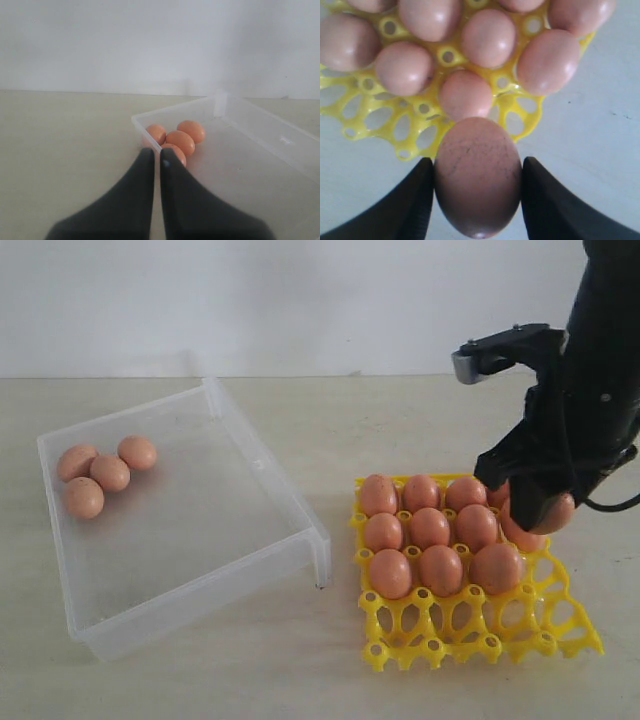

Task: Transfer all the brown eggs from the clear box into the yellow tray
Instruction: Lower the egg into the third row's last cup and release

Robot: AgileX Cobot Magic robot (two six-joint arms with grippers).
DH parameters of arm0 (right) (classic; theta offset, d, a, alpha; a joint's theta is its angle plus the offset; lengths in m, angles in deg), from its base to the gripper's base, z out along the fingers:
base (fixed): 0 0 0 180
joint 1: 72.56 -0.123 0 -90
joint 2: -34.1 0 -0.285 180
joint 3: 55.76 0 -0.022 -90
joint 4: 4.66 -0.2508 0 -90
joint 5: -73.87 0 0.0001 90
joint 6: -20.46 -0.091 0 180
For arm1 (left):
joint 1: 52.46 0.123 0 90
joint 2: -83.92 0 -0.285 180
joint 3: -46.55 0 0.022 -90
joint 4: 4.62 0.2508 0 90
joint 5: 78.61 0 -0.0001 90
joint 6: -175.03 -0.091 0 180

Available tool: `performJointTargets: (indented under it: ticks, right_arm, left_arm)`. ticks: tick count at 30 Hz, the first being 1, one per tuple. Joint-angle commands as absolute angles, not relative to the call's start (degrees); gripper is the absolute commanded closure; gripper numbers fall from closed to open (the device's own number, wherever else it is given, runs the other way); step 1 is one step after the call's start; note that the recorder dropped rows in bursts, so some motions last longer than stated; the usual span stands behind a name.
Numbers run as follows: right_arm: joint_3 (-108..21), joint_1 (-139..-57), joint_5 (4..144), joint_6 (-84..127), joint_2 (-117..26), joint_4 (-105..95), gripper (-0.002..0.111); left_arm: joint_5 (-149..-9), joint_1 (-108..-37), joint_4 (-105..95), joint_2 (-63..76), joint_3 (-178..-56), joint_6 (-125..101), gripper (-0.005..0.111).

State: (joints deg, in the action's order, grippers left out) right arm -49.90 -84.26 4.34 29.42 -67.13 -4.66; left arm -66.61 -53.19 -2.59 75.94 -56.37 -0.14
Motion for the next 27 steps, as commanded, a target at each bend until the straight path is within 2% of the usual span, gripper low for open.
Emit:
performJointTargets:
  ticks: [1, 8, 14, 27]
  right_arm:
    - [-50.5, -78.7, 3.9, 30.4, -67.0, -7.1, 0.109]
    - [-49.2, -77.0, 3.9, 33.5, -68.5, -12.7, 0.109]
    - [-45.1, -77.0, 3.9, 34.1, -69.8, -11.6, 0.109]
    - [-45.0, -77.0, 6.9, 34.1, -72.7, -8.6, 0.109]
  left_arm:
    - [-66.8, -53.1, -2.5, 76.1, -56.2, 0.0, 0.103]
    - [-66.8, -53.1, -2.5, 76.1, -56.2, 0.0, 0.103]
    - [-66.8, -53.1, -2.5, 76.1, -56.2, 0.0, 0.103]
    - [-66.8, -53.1, -2.5, 76.1, -56.2, 0.0, 0.103]
